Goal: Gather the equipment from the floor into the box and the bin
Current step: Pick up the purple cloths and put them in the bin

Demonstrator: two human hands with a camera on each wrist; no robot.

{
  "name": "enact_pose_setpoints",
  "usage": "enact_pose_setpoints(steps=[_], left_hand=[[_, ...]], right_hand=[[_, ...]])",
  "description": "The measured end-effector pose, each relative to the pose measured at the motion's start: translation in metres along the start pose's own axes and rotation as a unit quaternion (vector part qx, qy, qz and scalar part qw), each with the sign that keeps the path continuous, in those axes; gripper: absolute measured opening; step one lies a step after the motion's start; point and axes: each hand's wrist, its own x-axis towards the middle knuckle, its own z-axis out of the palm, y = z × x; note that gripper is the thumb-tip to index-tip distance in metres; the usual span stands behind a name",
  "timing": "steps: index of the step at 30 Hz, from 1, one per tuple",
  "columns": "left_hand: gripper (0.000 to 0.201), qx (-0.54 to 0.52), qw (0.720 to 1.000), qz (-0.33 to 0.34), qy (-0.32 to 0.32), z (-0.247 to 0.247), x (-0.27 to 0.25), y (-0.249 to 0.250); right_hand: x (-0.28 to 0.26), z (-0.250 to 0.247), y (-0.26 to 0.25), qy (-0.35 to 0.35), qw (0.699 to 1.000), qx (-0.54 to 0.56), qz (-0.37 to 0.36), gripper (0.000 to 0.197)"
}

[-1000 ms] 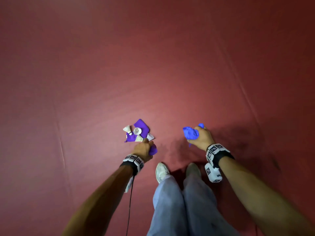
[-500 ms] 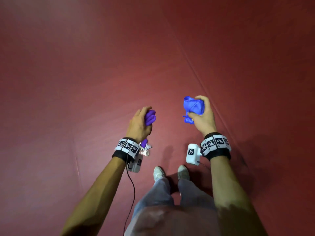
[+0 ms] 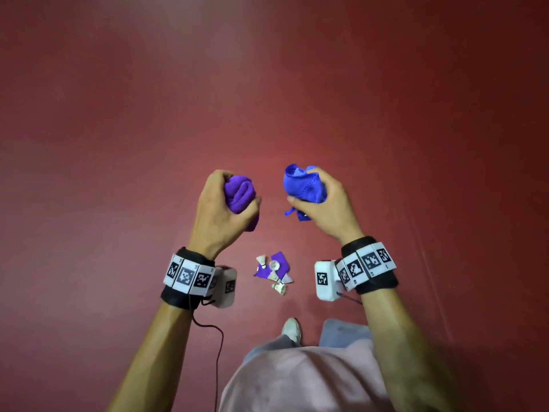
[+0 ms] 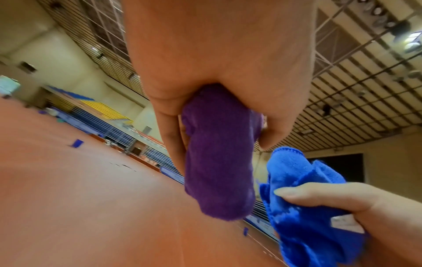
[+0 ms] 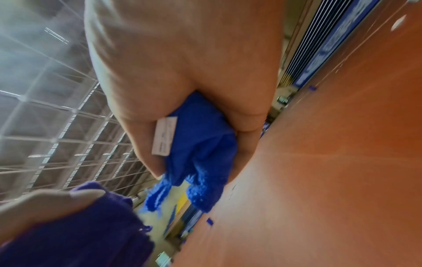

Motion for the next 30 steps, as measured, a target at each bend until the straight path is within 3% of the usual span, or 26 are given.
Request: enact_pose_setpoints(steps=[5,11,16,23,30], left_hand=[[0.047,-0.034,0.994,-0.060,0.085,-0.051,-0.038,-0.015],[0.052,0.046,0.966,-0.154,0.203,-0.087,-0.122,-0.014],[0.052,0.092,0.907,-0.252,0.325,-0.099,-0.220,-0.004],[0.053,0.137,0.811,-0.349,0.448,-0.118,-0.367,0.016],[0.052,0.151,0.702,-0.416,0.558,-0.149,-0.537,0.023]], right_hand=[[0.018,0.066,-0.041,-0.119,0.991,0.033,-0.046,0.038],[0.006,0.121,-0.067,-0.248,0.966,0.038,-0.061,0.033],[-0.049,0.171,-0.073,-0.360,0.931,0.043,-0.048,0.027],[-0.169,0.251,-0.088,-0.527,0.845,0.078,-0.040,0.032],[-0.338,0.335,-0.112,-0.680,0.727,0.074,-0.059,0.029]])
